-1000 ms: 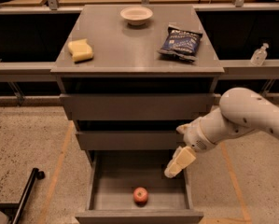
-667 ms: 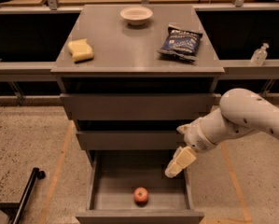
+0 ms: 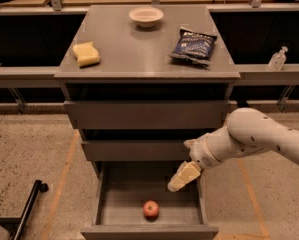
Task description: Pick apple from bottom drawer and place on counter
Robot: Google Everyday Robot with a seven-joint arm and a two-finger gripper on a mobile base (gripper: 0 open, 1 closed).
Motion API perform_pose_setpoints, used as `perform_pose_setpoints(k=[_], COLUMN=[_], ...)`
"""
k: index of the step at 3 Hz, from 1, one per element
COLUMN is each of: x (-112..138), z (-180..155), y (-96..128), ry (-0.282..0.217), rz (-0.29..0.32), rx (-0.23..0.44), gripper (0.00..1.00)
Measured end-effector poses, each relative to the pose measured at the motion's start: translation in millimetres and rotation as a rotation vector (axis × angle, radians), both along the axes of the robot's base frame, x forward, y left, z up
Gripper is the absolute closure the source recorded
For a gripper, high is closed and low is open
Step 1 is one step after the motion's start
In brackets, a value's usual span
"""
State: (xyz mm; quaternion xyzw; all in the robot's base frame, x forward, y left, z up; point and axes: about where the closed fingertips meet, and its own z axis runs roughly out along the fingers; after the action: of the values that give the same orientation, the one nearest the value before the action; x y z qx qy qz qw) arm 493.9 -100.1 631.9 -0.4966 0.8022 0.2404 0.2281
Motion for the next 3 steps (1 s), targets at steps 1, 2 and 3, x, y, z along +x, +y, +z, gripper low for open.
perform_pose_setpoints(k=[1,2,3], x=[14.9,17.6,14.6], z=[-39.1,-45.9,-46.8], y=[13.9,20.9,12.8], ry=[0.013,0.015,0.034], rz=[-0.004,0.007,-0.020], rx=[-0.002,-0.004,-0.003], gripper=[0.00,0.00,0.00])
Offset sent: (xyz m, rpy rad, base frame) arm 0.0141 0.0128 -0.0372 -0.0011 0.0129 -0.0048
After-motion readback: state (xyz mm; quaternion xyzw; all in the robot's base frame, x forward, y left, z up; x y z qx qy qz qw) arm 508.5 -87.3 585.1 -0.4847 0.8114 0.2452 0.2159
